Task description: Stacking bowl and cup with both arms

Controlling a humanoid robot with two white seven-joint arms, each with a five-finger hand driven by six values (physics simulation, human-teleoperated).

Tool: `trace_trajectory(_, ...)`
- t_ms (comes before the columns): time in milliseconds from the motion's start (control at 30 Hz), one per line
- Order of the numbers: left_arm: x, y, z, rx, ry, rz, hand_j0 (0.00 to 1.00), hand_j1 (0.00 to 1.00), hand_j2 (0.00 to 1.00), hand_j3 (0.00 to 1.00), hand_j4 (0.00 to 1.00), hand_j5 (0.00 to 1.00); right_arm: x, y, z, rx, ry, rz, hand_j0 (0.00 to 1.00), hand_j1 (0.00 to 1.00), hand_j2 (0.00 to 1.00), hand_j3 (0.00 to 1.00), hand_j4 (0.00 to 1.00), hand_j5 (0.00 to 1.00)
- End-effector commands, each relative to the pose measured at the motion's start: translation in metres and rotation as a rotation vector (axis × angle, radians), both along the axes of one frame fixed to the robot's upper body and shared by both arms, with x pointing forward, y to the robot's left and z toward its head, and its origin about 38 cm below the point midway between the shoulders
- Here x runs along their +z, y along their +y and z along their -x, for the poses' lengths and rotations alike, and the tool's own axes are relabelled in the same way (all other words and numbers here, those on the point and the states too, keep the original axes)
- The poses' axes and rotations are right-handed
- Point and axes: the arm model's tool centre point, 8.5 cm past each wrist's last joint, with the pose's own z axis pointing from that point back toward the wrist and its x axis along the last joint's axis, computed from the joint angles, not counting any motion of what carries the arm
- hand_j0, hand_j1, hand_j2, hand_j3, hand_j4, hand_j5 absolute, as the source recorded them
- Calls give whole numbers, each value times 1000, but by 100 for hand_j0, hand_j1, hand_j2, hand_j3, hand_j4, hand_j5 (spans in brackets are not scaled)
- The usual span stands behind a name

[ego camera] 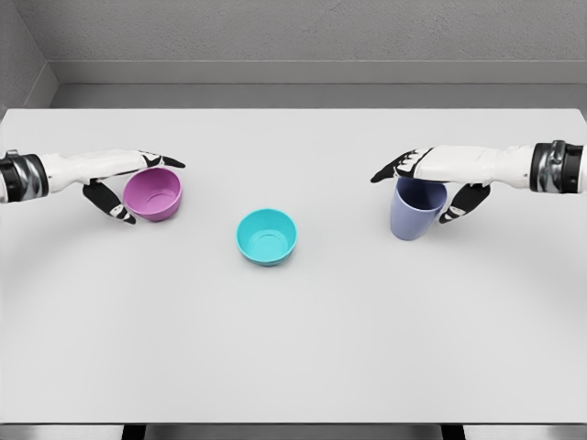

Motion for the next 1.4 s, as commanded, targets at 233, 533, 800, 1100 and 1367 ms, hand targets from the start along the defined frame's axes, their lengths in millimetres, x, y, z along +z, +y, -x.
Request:
trace_trajectory(233,-1,-3,-2,3,3,7,100,100,100,100,100,100,-3,0,0,-2,4,7,100,100,100,100,100,100)
trace_trajectory(533,-3,-4,-2,0,6,5,88,88,88,88,88,88,-3,6,0,12,6,7,98,98,98,98,98,98)
trace_trajectory(800,-4,-5,-1,-7,18,-1,76,76,76,76,76,76,-6,6,1,21,23,27,87,87,87,87,87,87)
trace_trajectory(1100,-3,-4,-1,-7,18,0,76,76,76,76,76,76,-7,4,1,20,20,43,81,81,81,81,81,81)
trace_trajectory(1367,3,-5,-3,-5,1,16,76,76,76,76,76,76,-9,5,2,26,29,52,75,75,75,75,75,75)
